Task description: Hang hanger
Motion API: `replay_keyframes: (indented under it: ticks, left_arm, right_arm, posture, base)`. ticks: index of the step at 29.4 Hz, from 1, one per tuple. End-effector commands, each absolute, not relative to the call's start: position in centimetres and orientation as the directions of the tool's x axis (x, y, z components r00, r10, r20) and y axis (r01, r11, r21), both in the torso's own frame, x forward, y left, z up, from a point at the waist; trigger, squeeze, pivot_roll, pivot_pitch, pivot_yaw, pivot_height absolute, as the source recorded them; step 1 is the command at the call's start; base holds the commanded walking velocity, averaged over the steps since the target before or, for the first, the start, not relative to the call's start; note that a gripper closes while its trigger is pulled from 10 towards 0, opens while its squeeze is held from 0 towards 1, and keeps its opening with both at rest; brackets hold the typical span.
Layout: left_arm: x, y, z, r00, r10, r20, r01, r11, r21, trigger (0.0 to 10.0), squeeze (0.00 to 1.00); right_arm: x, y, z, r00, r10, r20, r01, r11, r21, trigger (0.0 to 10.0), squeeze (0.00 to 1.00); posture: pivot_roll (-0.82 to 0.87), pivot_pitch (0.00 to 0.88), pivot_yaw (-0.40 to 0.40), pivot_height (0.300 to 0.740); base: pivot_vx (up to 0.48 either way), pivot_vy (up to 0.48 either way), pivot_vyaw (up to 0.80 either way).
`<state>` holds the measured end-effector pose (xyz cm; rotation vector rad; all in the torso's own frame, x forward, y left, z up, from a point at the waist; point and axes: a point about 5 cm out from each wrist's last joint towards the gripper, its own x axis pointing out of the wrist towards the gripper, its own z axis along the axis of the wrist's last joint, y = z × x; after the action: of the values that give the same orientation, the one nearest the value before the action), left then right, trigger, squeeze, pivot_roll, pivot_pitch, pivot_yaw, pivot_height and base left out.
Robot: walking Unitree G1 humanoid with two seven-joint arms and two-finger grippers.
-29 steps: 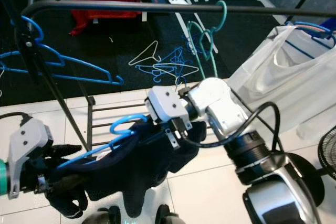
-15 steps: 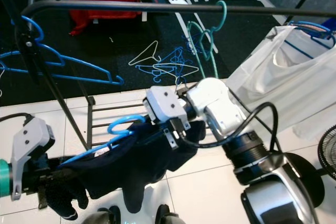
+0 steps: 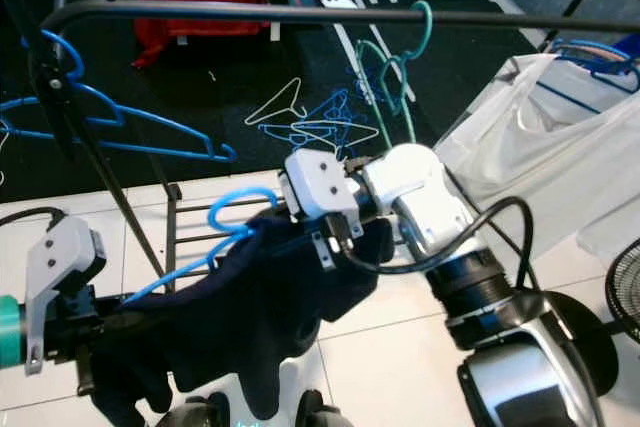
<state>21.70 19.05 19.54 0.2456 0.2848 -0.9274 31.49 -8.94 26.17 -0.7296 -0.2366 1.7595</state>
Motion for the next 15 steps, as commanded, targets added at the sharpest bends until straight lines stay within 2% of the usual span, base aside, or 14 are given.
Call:
replay_keyframes:
  ticks: [1, 5, 6, 8, 9, 15]
  left_arm:
    - [21.9, 19.0, 19.7, 0.581, -0.744, -0.331, 0.806, 0.583, 0.104, 0.0, 0.00]
    - [22.2, 19.0, 19.6, 0.594, -0.734, -0.329, 0.797, 0.592, 0.118, 0.0, 0.00]
    - [22.5, 18.9, 19.6, 0.600, -0.731, -0.326, 0.793, 0.596, 0.125, 0.0, 0.00]
    - [22.6, 18.8, 19.5, 0.603, -0.730, -0.321, 0.791, 0.598, 0.127, 0.0, 0.00]
    - [22.7, 18.8, 19.5, 0.606, -0.729, -0.319, 0.790, 0.600, 0.129, 0.0, 0.00]
    - [22.8, 18.8, 19.5, 0.607, -0.729, -0.316, 0.789, 0.602, 0.127, 0.0, 0.00]
  right_arm:
    - [31.2, -8.9, 26.3, -0.141, 0.930, -0.339, -0.781, -0.315, -0.539, 10.0, 1.00]
    - [31.2, -9.3, 26.4, -0.126, 0.922, -0.366, -0.775, -0.322, -0.544, 10.0, 1.00]
    - [31.1, -9.6, 26.7, -0.089, 0.921, -0.379, -0.748, -0.313, -0.585, 10.0, 1.00]
    - [31.0, -9.8, 26.9, -0.070, 0.910, -0.408, -0.722, -0.328, -0.610, 10.0, 1.00]
    - [30.7, -10.2, 27.1, -0.063, 0.899, -0.434, -0.707, -0.347, -0.616, 10.0, 0.00]
    - [29.9, -11.0, 27.8, -0.083, 0.883, -0.462, -0.707, -0.378, -0.597, 10.0, 0.00]
  posture:
    - [0.11, 0.159, 0.006, 0.740]
    - [0.10, 0.153, 0.006, 0.740]
    - [0.10, 0.150, 0.006, 0.740]
    - [0.10, 0.148, 0.007, 0.740]
    - [0.10, 0.146, 0.009, 0.740]
    - [0.09, 0.143, 0.007, 0.740]
  base:
    - [0.000, 0.000, 0.00]
    - [0.000, 0.000, 0.00]
    - [0.000, 0.000, 0.00]
    - [0.000, 0.000, 0.00]
    - [0.000, 0.000, 0.00]
    - [0.000, 0.000, 0.00]
